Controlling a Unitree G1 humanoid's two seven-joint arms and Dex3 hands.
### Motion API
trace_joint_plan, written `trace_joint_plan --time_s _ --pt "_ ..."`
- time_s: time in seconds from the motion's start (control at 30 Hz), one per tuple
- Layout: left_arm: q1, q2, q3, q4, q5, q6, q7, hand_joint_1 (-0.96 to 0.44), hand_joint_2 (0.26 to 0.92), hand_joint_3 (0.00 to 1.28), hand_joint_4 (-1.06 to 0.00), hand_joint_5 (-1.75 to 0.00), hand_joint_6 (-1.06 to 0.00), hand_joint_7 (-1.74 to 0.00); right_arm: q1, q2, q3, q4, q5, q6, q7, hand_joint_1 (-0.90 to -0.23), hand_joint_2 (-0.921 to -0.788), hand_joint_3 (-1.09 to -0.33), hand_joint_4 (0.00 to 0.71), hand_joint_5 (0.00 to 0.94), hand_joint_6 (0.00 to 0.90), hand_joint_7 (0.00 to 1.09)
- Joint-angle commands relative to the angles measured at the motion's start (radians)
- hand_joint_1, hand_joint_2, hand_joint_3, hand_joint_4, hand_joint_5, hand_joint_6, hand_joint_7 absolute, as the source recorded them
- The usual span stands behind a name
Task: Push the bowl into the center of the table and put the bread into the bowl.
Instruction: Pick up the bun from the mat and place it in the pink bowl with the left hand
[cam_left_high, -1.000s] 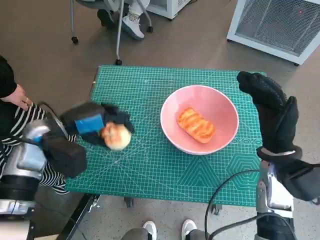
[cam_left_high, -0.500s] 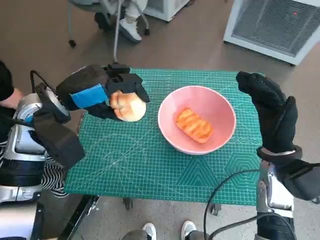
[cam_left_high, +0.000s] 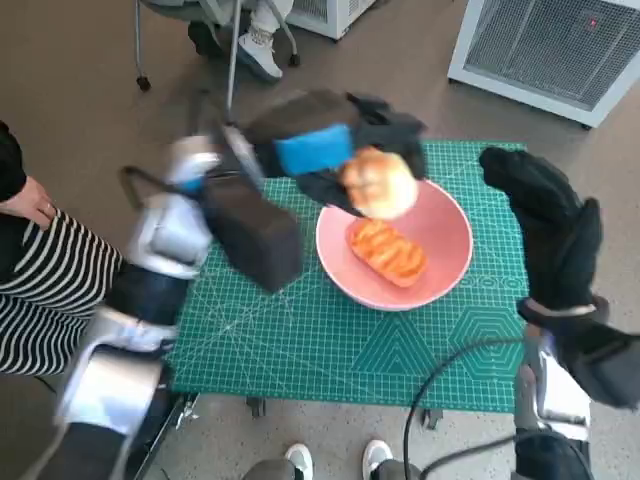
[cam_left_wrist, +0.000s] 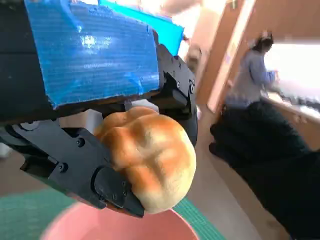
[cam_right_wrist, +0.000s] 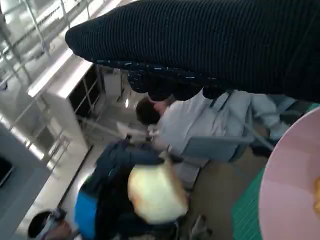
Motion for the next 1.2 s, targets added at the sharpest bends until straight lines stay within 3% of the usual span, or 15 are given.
trace_joint_plan --time_s 0.03,0.07,0.17,0.27,0.33,0.67,1.2 --pt "-0.040 -0.048 -0.056 0.142 0.068 0.008 0.027 0.00 0.921 0.14 -0.63 -1.20 -0.52 -1.30 0.030 0.001 -0.002 -0.012 -0.002 0.009 -0.009 -0.762 -0.921 -0.790 0.158 0.003 0.031 0.49" --pt "-0.043 -0.054 -0.064 0.159 0.078 0.010 0.029 -0.01 0.897 0.13 -0.57 -1.10 -0.48 -1.21 0.032 0.001 -0.002 -0.014 -0.004 0.008 -0.011 -0.763 -0.921 -0.790 0.158 0.003 0.031 0.49" --pt "-0.055 -0.075 -0.104 0.220 0.127 0.037 0.034 -0.05 0.825 0.07 -0.45 -0.43 -0.38 -0.65 0.039 0.002 -0.004 -0.021 -0.007 0.008 -0.017 -0.764 -0.921 -0.791 0.157 0.002 0.029 0.49" --pt "-0.063 -0.093 -0.130 0.263 0.159 0.071 0.033 -0.07 0.799 0.03 -0.37 -0.14 -0.34 -0.39 0.044 0.003 -0.006 -0.027 -0.010 0.010 -0.023 -0.764 -0.921 -0.793 0.156 0.002 0.028 0.49" --pt "-0.064 -0.102 -0.140 0.278 0.173 0.096 0.031 -0.09 0.788 0.02 -0.31 -0.07 -0.32 -0.29 0.045 0.002 -0.007 -0.029 -0.012 0.011 -0.026 -0.764 -0.921 -0.793 0.156 0.001 0.027 0.49" --pt "-0.027 -0.121 -0.136 0.294 0.163 0.136 0.032 -0.20 0.772 0.00 -0.11 0.00 -0.21 -0.11 0.050 0.001 -0.010 -0.031 -0.015 0.008 -0.038 -0.766 -0.921 -0.798 0.154 0.000 0.022 0.50" --pt "0.030 -0.096 -0.021 0.291 -0.003 0.081 -0.064 -0.39 0.782 0.00 -0.01 0.00 -0.15 -0.05 0.032 0.006 -0.008 -0.010 -0.015 0.001 -0.041 -0.773 -0.921 -0.798 0.155 0.000 0.018 0.51"
